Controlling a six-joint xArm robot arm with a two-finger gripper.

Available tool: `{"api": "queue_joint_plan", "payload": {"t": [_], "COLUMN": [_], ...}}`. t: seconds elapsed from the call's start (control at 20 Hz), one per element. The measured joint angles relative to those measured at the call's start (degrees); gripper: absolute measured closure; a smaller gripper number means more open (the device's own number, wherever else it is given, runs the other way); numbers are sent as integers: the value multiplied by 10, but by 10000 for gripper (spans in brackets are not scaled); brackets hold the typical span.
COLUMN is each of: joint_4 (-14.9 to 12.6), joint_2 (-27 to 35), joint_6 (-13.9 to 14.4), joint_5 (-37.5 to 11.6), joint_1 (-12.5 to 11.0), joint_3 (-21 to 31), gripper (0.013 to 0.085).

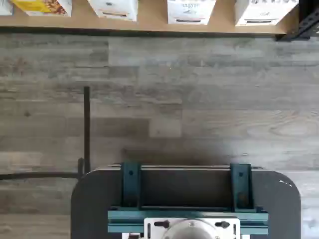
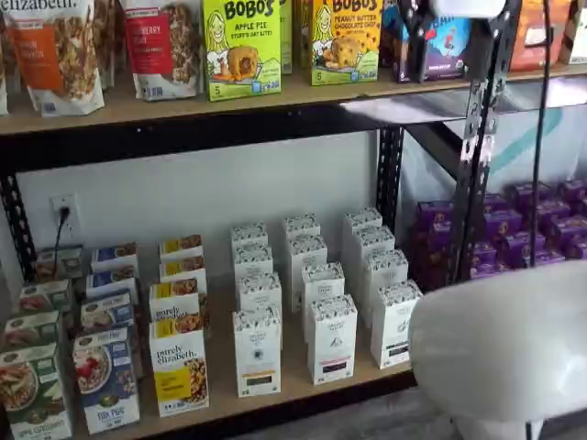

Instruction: Pick up the white box with a yellow strip in the middle, on the bottom shelf, the fourth box from the left

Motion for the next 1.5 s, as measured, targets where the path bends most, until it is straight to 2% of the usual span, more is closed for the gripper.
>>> {"api": "queue_joint_plan", "payload": {"t": [0.05, 0.15, 0.45, 0.75, 1.15, 1.3, 1.5], "joint_4": [52, 60, 59, 43, 44, 18, 9], "joint_2": [6, 5, -4, -12, -23, -23, -16], "joint_6": [-18, -17, 3, 34, 84, 111, 126], "joint_5": [15, 16, 5, -16, -82, -110, -134], "joint_1": [-44, -44, -22, 18, 74, 110, 128], "joint_3": [-2, 1, 23, 47, 96, 112, 131], "gripper": [130, 130, 130, 130, 130, 130, 130]}}
